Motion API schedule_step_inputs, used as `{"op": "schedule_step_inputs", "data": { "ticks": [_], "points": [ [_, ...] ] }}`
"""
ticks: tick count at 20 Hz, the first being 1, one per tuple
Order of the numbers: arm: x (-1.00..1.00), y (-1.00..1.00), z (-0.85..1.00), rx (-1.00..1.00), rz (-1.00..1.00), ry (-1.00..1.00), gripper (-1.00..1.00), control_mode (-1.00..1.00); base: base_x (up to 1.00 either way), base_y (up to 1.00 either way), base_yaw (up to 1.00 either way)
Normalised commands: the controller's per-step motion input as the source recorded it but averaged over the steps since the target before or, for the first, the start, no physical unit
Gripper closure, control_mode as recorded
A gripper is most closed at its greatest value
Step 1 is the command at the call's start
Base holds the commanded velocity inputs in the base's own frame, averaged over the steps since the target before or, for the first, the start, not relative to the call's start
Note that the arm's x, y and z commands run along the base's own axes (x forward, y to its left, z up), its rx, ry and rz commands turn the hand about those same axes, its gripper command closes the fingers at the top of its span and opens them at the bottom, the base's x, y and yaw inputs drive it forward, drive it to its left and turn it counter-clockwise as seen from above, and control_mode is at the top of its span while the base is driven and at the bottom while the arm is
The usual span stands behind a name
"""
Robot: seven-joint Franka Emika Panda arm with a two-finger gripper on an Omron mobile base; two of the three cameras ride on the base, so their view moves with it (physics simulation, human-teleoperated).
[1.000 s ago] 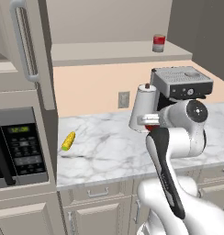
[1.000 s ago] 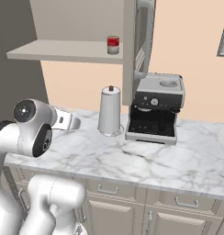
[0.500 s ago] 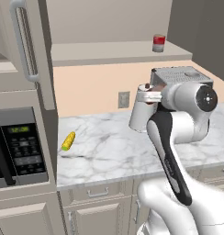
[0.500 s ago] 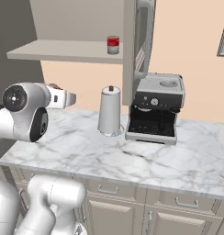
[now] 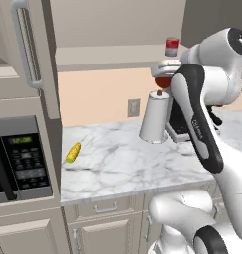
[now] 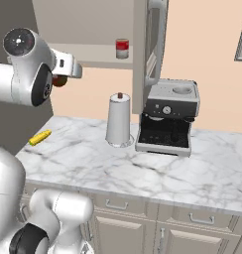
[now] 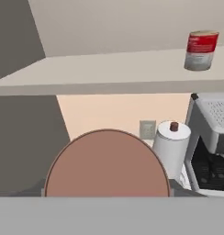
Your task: Restock the canned food cabinet by taking the new fresh canned food from the counter and placing it in the cabinet. Then, take the old canned food from the cabinet and place it on the counter.
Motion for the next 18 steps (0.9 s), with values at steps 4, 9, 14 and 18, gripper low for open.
{"op": "schedule_step_inputs", "data": {
  "ticks": [4, 9, 14, 18],
  "points": [
    [0.11, 0.01, 0.16, 0.01, -0.02, -0.35, 1.0, -1.0, 0.0, 0.0, 0.0],
    [0.99, 0.16, 0.09, 0.03, -0.08, -0.31, 1.0, -1.0, 0.0, 0.0, 0.0],
    [1.0, 0.06, -0.26, -0.01, -0.05, -0.07, 1.0, -1.0, 0.0, 0.0, 0.0],
    [1.0, 0.05, -0.31, -0.06, -0.05, 0.09, 1.0, -1.0, 0.0, 0.0, 0.0]
  ]
}}
